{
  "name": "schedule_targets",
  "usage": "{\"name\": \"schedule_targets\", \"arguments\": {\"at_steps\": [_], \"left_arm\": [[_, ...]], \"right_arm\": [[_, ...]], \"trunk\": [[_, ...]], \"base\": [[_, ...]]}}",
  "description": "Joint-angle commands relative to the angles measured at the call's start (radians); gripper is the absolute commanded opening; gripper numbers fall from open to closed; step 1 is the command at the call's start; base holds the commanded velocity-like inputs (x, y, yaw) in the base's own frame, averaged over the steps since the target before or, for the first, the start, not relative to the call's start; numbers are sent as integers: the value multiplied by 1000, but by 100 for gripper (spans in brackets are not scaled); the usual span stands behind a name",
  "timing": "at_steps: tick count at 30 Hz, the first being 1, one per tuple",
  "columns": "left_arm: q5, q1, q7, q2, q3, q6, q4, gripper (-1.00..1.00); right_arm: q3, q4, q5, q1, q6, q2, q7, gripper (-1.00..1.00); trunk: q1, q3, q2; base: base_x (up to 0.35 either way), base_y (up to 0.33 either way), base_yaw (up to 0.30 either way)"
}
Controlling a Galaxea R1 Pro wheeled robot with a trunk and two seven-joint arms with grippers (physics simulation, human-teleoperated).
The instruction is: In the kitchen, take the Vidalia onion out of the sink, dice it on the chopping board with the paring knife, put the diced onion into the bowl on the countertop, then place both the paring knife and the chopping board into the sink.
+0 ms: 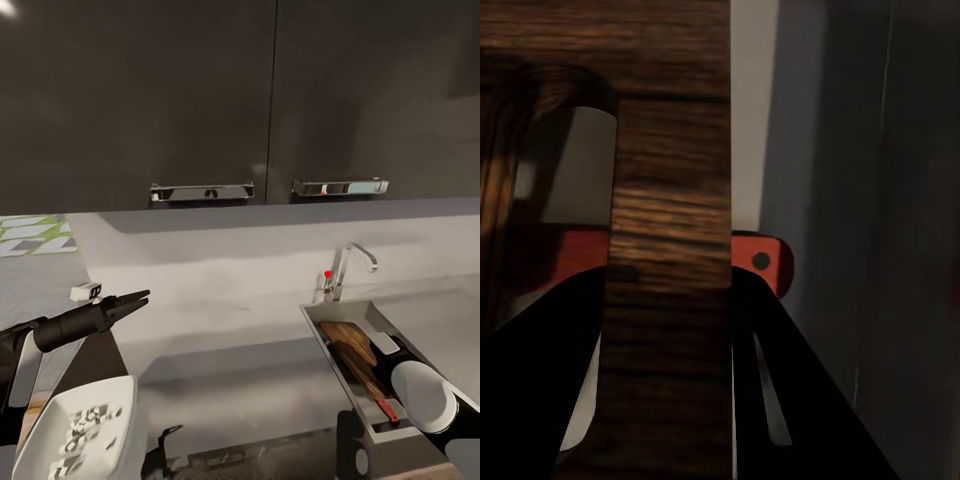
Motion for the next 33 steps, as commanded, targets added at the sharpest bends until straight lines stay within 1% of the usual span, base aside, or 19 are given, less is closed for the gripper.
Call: {"name": "schedule_targets", "arguments": {"at_steps": [1,16,22,33], "left_arm": [[2,-1,-2,0,0,10,0,100],[1,-1,-2,0,0,10,0,100],[1,-1,-2,0,-1,9,0,100],[0,-1,-2,-1,-1,9,0,100]], "right_arm": [[5,-2,-5,-1,9,0,-5,-100],[5,-2,1,-1,8,-4,-5,-100],[4,-3,16,-1,0,-6,-6,-100],[2,-3,18,-1,-5,-6,-7,-100]], "trunk": [[1,-4,-2],[1,-28,-2],[1,-30,-2],[1,-30,-2]], "base": [[0,0,0],[0,0,0],[0,0,0],[0,0,0]]}}
